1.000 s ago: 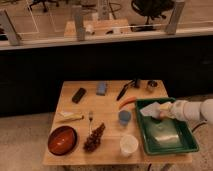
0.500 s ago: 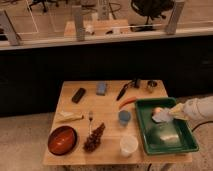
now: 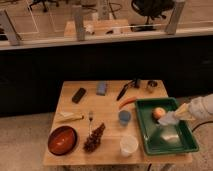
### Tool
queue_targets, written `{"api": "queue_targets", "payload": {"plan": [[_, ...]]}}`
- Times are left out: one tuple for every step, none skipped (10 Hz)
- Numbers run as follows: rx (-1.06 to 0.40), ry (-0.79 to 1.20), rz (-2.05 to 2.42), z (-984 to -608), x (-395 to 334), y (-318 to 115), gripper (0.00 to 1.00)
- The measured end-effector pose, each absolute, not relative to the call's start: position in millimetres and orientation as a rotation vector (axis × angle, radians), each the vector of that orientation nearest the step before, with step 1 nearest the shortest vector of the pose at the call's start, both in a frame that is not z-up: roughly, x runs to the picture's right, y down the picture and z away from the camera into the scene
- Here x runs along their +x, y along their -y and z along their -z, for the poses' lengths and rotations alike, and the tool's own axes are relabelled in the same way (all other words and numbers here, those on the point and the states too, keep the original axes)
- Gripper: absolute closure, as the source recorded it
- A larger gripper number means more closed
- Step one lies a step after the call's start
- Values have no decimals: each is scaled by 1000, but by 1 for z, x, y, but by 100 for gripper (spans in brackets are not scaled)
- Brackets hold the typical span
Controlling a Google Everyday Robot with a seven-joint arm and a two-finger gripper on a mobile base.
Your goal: Place towel in tray
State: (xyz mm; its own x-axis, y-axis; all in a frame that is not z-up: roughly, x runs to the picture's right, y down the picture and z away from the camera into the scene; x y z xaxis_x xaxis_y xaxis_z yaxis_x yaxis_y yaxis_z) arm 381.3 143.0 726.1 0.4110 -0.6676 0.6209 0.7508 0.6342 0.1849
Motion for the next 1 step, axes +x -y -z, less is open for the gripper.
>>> {"api": "queue_targets", "payload": {"plan": [[-129,717,894,-726,382,-143,31]]}}
